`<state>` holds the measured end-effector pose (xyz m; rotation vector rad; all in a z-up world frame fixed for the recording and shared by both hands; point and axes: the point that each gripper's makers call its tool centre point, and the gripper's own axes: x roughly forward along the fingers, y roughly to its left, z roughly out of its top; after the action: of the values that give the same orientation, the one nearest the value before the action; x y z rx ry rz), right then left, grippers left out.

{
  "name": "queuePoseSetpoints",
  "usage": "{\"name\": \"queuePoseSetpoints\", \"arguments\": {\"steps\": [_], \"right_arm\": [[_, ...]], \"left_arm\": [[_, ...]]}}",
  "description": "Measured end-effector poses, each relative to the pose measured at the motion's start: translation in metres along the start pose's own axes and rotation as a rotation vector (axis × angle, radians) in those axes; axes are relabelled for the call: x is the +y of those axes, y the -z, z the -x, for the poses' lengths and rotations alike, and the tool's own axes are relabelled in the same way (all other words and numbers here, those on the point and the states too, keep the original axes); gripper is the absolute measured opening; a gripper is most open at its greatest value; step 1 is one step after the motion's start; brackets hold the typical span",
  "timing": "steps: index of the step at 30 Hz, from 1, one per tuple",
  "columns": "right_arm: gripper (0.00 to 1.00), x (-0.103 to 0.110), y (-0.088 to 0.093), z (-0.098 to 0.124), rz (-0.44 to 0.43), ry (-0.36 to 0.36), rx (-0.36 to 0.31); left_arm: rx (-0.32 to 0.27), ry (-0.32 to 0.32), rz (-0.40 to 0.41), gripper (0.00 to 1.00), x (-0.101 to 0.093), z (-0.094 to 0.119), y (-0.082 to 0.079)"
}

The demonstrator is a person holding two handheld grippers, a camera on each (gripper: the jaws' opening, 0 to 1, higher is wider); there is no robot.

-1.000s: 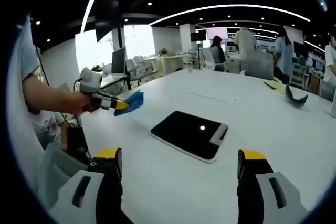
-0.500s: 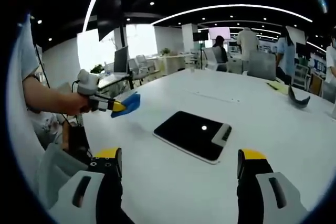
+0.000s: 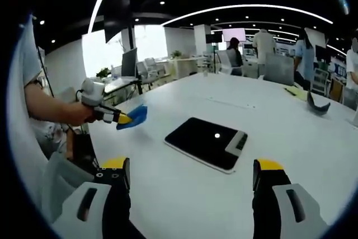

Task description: Wipe the mirror surface with the cleaning cloth until all visible marks leave the cleaned area.

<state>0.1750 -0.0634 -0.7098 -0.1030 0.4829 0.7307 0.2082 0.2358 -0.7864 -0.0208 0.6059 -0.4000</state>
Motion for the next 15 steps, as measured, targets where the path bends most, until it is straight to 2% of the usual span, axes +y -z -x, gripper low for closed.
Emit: {"name": "queuePoseSetpoints", "arguments": {"steps": [11,15], "right_arm": [[0.90,-0.003,0.007,0.002,0.000,0.009,0.024],[0.90,-0.002,0.007,0.003,0.002,0.010,0.024]], "left_arm": [[0.044,-0.014,0.005,0.05,0.004,-0.003,0.029],[0.043,-0.014,-0.024,0.05,0.002,-0.003,0.033]]}}
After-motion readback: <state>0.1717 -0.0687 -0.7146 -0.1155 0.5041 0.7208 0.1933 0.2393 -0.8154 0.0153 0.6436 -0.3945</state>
